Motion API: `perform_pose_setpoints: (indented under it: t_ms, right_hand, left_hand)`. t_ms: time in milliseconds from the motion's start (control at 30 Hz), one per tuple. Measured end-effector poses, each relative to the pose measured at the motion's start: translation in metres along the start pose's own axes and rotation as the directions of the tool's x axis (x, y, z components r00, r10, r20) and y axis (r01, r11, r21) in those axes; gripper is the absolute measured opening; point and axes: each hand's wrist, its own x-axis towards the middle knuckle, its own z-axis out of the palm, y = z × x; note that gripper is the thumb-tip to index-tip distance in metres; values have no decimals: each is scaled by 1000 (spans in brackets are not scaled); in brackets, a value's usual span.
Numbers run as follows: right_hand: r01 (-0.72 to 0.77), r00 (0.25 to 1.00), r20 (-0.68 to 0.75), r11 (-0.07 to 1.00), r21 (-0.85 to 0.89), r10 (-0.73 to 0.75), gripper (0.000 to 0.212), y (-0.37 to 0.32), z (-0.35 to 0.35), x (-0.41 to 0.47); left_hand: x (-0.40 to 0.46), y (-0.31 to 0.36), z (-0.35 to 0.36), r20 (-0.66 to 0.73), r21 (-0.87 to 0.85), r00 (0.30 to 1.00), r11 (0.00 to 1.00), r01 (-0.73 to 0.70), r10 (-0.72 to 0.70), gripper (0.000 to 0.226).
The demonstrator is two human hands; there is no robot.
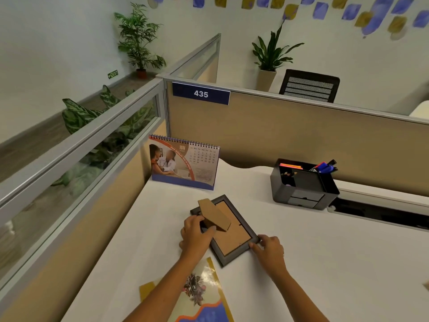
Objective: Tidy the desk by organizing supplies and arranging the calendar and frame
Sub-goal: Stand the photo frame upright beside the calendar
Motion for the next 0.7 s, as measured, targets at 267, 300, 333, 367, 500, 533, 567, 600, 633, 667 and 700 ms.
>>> perform_pose_setpoints:
  t_ms: [267,300,333,367,500,533,567,600,633,667,700]
  right_hand:
    - [-13,1000,15,1000,9,13,41,2,0,1]
    - [-16,1000,13,1000,13,16,40,2,0,1]
    - [-18,1000,11,1000,17,18,40,2,1,0]
    - [-19,1000,8,1000,20,19,40,3,1,0]
    - [-28,1000,1,999,46,28,40,6,4,0]
    - [-30,1000,0,998,58,30,39,7,5,0]
    - [-33,999,1,997,68,33,39,7,5,0]
    - [-38,999,4,996,80,38,39,8,5,0]
    - [-42,999,7,994,99,41,38,8,5,0]
    - [-44,999,11,991,122,43,38,9,5,0]
    - [-41,999,13,989,142,39,38,10,4,-1]
  left_hand:
    - [-4,12,15,6,-26,988,988,-152,152,11]
    - [-4,12,17,-32,6,984,985,-174,174,12]
    - [-4,12,19,-67,18,977,980,-201,201,14]
    - [-4,12,20,-91,18,969,974,-227,228,14]
    - [-2,13,21,-62,62,960,961,-268,272,19]
    - [-1,13,21,-51,82,960,959,-272,277,24]
    - [1,13,22,-44,94,959,957,-274,279,28]
    - [2,13,22,-41,101,960,957,-273,278,30]
    - [3,13,23,-39,107,961,958,-267,273,31]
    - [4,15,24,-34,114,963,959,-260,266,30]
    - [6,16,24,-29,120,964,958,-259,264,29]
